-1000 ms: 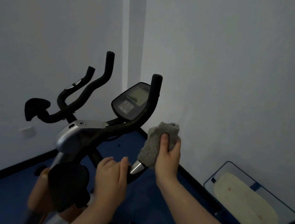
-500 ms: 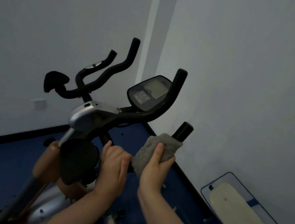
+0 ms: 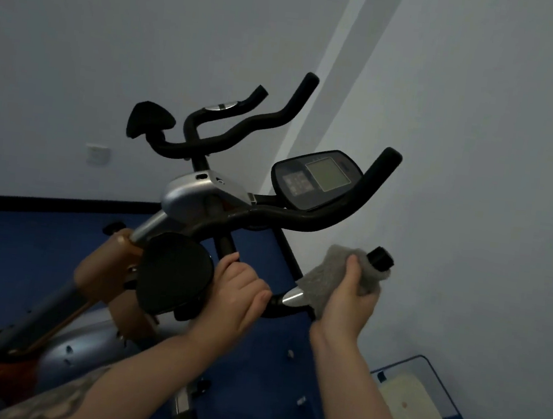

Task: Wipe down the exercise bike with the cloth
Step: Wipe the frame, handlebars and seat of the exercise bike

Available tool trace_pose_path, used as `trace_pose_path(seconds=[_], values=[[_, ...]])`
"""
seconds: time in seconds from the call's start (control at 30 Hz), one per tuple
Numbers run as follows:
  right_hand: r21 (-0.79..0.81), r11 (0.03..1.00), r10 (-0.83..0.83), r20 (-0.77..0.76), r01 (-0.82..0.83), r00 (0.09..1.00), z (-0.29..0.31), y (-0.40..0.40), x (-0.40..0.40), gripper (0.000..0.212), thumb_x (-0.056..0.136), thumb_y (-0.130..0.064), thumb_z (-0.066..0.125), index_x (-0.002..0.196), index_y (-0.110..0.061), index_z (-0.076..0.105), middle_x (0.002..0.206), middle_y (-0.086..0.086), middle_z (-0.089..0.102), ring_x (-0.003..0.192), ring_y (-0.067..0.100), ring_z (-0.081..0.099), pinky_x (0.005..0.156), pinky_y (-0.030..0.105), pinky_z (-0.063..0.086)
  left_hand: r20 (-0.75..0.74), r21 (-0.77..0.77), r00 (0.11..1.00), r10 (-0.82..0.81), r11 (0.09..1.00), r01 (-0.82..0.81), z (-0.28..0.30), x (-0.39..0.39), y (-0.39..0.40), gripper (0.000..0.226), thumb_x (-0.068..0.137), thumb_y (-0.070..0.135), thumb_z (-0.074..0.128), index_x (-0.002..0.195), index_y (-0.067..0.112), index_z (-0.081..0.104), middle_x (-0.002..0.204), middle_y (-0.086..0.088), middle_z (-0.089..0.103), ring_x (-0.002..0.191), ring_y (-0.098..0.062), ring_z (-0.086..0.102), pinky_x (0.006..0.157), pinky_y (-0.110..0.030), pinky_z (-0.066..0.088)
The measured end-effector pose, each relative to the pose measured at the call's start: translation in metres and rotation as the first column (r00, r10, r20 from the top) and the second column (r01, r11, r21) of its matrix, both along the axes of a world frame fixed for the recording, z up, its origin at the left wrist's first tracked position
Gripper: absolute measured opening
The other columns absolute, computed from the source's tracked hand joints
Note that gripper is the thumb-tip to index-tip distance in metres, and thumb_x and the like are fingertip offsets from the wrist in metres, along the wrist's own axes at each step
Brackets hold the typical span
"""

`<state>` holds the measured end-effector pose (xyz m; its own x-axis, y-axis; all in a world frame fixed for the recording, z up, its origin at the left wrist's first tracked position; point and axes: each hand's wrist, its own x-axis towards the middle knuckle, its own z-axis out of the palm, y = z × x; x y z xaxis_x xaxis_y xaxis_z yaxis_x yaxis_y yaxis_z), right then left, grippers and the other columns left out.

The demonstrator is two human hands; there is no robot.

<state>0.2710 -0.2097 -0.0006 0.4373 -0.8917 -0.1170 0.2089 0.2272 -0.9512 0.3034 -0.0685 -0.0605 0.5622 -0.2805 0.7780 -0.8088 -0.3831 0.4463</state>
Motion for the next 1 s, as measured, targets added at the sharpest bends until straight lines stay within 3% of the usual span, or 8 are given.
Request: trace_pose_path(seconds=[0.1, 0.27, 0.43, 0.5, 0.67, 0.83, 0.93, 1.0], values=[[-0.013, 1.000, -0.012, -0.006, 0.012, 1.000, -0.009, 0.010, 0.001, 0.035, 0.083, -0.033, 0.075, 0.112, -0.035, 0.056, 0.108, -0.007, 0.067, 0.087, 0.004, 0.067, 0.059, 0.015, 0.051, 0.002, -0.012, 1.000, 0.018, 1.000, -0.018, -0.003, -0.001, 0.001, 0.036, 0.092, 0.015, 0.041, 0.068, 0.006, 0.066, 0.067, -0.005, 0.057, 0.080, -0.012, 0.045, 0.103, -0.038, 0.029], [-0.026, 1.000, 0.010, 0.037, -0.009, 0.999, 0.003, 0.011, -0.001, 0.069, 0.061, -0.065, 0.073, 0.117, -0.029, 0.055, 0.105, -0.007, 0.069, 0.088, 0.007, 0.070, 0.066, 0.023, 0.055, 0.040, -0.015, 0.999, 0.023, 1.000, -0.022, -0.004, 0.003, -0.001, 0.044, 0.099, 0.021, 0.037, 0.068, 0.008, 0.066, 0.066, -0.003, 0.056, 0.079, -0.011, 0.045, 0.102, -0.039, 0.030], [-0.271, 0.959, -0.061, 0.085, 0.082, 0.995, 0.020, -0.011, 0.007, 0.043, 0.082, -0.054, 0.065, 0.117, -0.032, 0.052, 0.113, -0.008, 0.065, 0.091, -0.004, 0.066, 0.073, 0.016, 0.055, 0.011, -0.017, 0.999, 0.051, 0.999, -0.051, -0.008, 0.003, -0.002, 0.060, 0.106, 0.031, 0.021, 0.070, 0.010, 0.065, 0.069, -0.001, 0.055, 0.080, -0.012, 0.046, 0.108, -0.032, 0.023], [-0.415, 0.906, -0.095, -0.021, 0.078, 0.995, 0.005, -0.006, 0.002, 0.047, 0.092, -0.046, 0.059, 0.133, -0.032, 0.042, 0.117, -0.008, 0.061, 0.093, -0.007, 0.063, 0.068, 0.008, 0.051, -0.009, -0.013, 0.997, 0.076, 0.997, -0.076, -0.010, 0.002, -0.005, 0.061, 0.106, 0.032, 0.020, 0.069, 0.011, 0.064, 0.069, 0.000, 0.054, 0.080, -0.012, 0.046, 0.110, -0.032, 0.023], [-0.706, 0.690, 0.043, -0.177, -0.158, 0.983, 0.000, -0.038, -0.013, 0.068, 0.091, -0.049, 0.048, 0.146, -0.016, 0.025, 0.142, 0.006, 0.042, 0.124, 0.015, 0.049, 0.088, 0.010, 0.042, -0.044, 0.017, 0.994, 0.102, 0.995, -0.101, -0.009, 0.001, -0.007, 0.060, 0.105, 0.031, 0.020, 0.070, 0.010, 0.063, 0.070, -0.001, 0.054, 0.081, -0.014, 0.048, 0.110, -0.038, 0.027], [-0.812, 0.554, 0.131, -0.132, -0.183, 0.983, 0.005, -0.053, -0.016, 0.055, 0.096, -0.038, 0.050, 0.139, -0.005, 0.038, 0.138, 0.009, 0.043, 0.124, 0.004, 0.045, 0.096, 0.001, 0.034, -0.135, 0.056, 0.982, 0.130, 0.991, -0.123, -0.003, -0.009, -0.008, 0.043, 0.098, 0.019, 0.030, 0.071, 0.009, 0.062, 0.072, -0.002, 0.056, 0.078, -0.021, 0.056, 0.111, -0.043, 0.028], [-0.874, 0.451, 0.157, -0.120, -0.180, 0.980, 0.014, -0.064, -0.014, 0.042, 0.097, -0.038, 0.053, 0.127, -0.009, 0.049, 0.127, 0.005, 0.051, 0.117, -0.005, 0.048, 0.097, 0.007, 0.038, -0.176, 0.070, 0.974, 0.142, 0.989, -0.132, 0.000, -0.011, -0.007, 0.043, 0.097, 0.019, 0.028, 0.072, 0.010, 0.062, 0.074, -0.001, 0.056, 0.079, -0.019, 0.056, 0.111, -0.042, 0.027], [-0.920, 0.335, 0.193, -0.142, -0.201, 0.971, 0.021, -0.074, -0.014, 0.038, 0.095, -0.038, 0.057, 0.120, -0.010, 0.054, 0.120, 0.002, 0.055, 0.113, 0.004, 0.052, 0.097, 0.016, 0.044, -0.195, 0.064, 0.969, 0.151, 0.988, -0.141, 0.001, -0.012, -0.008, 0.043, 0.097, 0.019, 0.027, 0.072, 0.010, 0.061, 0.073, -0.001, 0.055, 0.079, -0.020, 0.055, 0.112, -0.041, 0.026]])
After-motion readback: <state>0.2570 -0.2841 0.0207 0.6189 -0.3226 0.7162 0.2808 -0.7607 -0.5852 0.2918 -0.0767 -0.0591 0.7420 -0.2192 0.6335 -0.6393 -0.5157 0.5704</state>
